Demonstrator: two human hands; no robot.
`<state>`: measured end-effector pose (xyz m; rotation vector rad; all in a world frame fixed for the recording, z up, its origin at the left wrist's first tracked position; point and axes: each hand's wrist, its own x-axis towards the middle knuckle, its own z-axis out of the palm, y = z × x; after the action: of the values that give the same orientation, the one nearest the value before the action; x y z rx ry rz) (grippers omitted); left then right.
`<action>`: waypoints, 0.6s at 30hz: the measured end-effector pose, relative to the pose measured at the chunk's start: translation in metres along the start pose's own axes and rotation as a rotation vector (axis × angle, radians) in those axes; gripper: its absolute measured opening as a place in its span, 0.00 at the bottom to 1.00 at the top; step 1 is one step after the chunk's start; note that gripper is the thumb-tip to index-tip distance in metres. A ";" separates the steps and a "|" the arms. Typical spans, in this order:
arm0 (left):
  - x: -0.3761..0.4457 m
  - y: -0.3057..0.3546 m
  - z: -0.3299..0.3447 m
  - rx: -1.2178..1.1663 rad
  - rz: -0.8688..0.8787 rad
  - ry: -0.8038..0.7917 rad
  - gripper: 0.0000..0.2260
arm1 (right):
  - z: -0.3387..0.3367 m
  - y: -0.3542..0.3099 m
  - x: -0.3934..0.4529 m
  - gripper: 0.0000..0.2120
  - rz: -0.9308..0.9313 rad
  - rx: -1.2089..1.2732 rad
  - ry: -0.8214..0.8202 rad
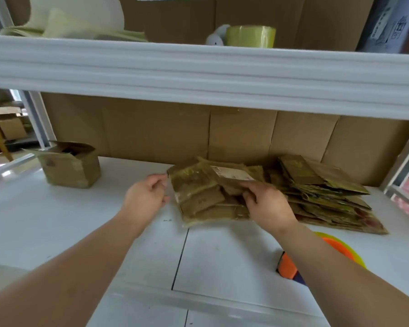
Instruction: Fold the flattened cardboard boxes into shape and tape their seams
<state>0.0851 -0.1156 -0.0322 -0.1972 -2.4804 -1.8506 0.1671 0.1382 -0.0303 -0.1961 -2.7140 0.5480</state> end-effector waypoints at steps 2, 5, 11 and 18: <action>-0.008 -0.003 -0.003 0.141 -0.013 -0.126 0.08 | 0.012 0.005 -0.010 0.14 0.011 -0.076 -0.070; -0.025 -0.013 0.003 0.362 -0.007 -0.257 0.22 | 0.027 0.004 -0.020 0.11 0.026 -0.181 -0.092; -0.039 -0.040 0.005 0.523 0.109 -0.421 0.45 | 0.023 -0.032 -0.019 0.09 -0.016 -0.134 0.045; -0.032 -0.040 -0.005 0.663 0.295 -0.249 0.34 | 0.007 -0.081 -0.015 0.09 -0.130 -0.039 0.150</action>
<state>0.1119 -0.1340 -0.0729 -0.7407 -2.8638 -0.8765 0.1737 0.0589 -0.0093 -0.0671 -2.5714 0.4249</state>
